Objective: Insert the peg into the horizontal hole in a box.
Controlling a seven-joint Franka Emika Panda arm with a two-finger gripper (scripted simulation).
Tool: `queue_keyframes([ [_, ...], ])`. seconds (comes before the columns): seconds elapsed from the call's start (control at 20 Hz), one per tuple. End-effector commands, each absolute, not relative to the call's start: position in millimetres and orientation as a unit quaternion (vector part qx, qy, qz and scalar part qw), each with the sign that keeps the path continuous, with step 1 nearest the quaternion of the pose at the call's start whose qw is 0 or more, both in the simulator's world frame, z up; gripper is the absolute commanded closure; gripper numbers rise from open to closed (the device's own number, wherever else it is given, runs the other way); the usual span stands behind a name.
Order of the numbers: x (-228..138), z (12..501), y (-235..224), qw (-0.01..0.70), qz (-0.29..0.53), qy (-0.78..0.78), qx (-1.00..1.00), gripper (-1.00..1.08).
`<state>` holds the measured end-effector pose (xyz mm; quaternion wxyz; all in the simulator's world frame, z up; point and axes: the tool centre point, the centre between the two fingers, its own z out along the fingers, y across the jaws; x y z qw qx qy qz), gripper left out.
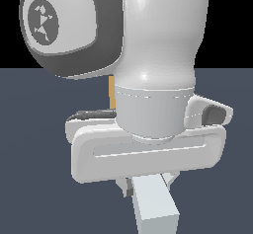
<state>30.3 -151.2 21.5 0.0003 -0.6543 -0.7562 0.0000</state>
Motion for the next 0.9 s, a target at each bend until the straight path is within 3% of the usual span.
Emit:
queue_keyframes([
  [0.0,30.4,21.8,-151.2,0.0,0.0,-0.756,-0.654,1.08],
  [0.4,43.0,37.7,-136.0,0.0,0.0,-0.763,-0.646,1.08],
  [0.85,81.3,88.7,-86.4,0.0,0.0,-0.784,-0.621,1.08],
])
